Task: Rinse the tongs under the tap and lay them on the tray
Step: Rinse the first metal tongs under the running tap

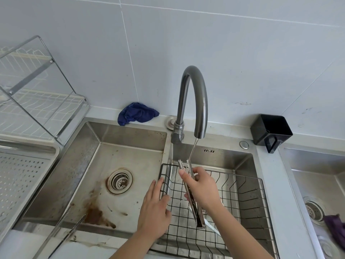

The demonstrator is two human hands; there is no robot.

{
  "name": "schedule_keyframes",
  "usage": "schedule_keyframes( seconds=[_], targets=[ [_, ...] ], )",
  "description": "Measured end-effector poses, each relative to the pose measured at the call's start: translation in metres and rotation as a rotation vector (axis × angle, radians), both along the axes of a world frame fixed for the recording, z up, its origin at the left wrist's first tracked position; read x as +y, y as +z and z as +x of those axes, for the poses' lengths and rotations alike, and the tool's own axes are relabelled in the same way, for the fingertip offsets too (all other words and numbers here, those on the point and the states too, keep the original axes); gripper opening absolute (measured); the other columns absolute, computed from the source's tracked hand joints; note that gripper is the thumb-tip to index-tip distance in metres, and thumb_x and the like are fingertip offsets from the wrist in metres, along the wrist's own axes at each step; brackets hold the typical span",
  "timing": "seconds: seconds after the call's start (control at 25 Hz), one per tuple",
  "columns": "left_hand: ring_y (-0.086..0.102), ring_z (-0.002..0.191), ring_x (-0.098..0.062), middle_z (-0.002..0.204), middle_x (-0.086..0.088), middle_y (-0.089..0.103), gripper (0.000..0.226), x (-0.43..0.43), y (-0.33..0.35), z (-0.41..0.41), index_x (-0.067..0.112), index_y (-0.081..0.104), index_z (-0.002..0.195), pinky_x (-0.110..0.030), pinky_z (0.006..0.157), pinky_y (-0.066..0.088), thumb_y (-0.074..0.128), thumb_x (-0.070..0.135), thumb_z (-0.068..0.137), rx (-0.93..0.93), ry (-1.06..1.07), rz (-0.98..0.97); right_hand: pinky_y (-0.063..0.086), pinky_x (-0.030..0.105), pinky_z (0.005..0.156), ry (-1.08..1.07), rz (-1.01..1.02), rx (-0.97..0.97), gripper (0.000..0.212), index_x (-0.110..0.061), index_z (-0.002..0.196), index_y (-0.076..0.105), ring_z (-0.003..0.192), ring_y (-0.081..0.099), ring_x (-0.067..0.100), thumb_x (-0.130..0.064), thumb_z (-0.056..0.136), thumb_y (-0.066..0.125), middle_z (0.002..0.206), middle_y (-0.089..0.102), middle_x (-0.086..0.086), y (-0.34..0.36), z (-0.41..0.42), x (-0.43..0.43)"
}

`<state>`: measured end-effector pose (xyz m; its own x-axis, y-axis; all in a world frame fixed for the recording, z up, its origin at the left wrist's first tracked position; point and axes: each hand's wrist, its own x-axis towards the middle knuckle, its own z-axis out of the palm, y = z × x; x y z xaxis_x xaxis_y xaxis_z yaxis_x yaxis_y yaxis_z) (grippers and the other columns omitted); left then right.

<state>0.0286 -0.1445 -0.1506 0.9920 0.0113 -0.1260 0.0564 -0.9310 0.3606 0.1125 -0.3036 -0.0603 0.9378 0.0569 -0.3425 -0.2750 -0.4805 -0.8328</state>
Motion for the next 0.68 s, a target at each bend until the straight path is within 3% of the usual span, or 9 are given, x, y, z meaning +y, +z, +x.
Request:
schedule_keyframes(
  seconds=[0.2,0.4,0.56,0.68],
  targets=[
    [-0.004,0.156,-0.024,0.169,0.001,0.002,0.016,-0.001,0.001,0.001,0.026,0.055,0.099,-0.042,0.120,0.031,0.056,0.019,0.085,-0.011,0.000,-0.016,0.059,0.057,0.069,0.086,0.011,-0.021,0.057,-0.028,0.108,0.064,0.071,0.071,0.038,-0.077,0.078,0.062,0.078,0.072,0.019,-0.001,-0.004,0.007],
    [-0.001,0.156,-0.024,0.169,0.000,0.003,0.017,-0.001,0.001,0.001,0.026,0.057,0.101,-0.042,0.121,0.030,0.059,0.020,0.085,-0.014,-0.005,-0.017,0.056,0.040,0.060,0.049,-0.144,-0.071,0.059,-0.035,0.092,0.060,0.064,0.070,0.020,-0.089,0.070,0.053,0.070,0.072,0.005,-0.007,-0.008,-0.002],
    [0.003,0.156,-0.025,0.169,0.000,0.004,0.020,0.000,-0.001,0.001,0.027,0.060,0.103,-0.041,0.118,0.036,0.061,0.021,0.084,-0.024,-0.011,-0.013,0.040,0.027,0.052,0.082,-0.541,-0.037,0.063,-0.025,0.092,0.055,0.067,0.059,0.009,-0.086,0.076,0.050,0.072,0.063,-0.008,-0.029,-0.012,-0.045],
    [0.004,0.156,-0.025,0.169,0.001,0.004,0.015,-0.001,0.001,0.000,0.027,0.058,0.097,-0.041,0.115,0.040,0.061,0.022,0.084,-0.023,-0.009,-0.014,0.044,0.031,0.054,0.121,-0.807,-0.031,0.066,-0.021,0.095,0.055,0.071,0.060,0.019,-0.085,0.080,0.047,0.083,0.063,-0.005,-0.054,-0.019,-0.079]
  ],
)
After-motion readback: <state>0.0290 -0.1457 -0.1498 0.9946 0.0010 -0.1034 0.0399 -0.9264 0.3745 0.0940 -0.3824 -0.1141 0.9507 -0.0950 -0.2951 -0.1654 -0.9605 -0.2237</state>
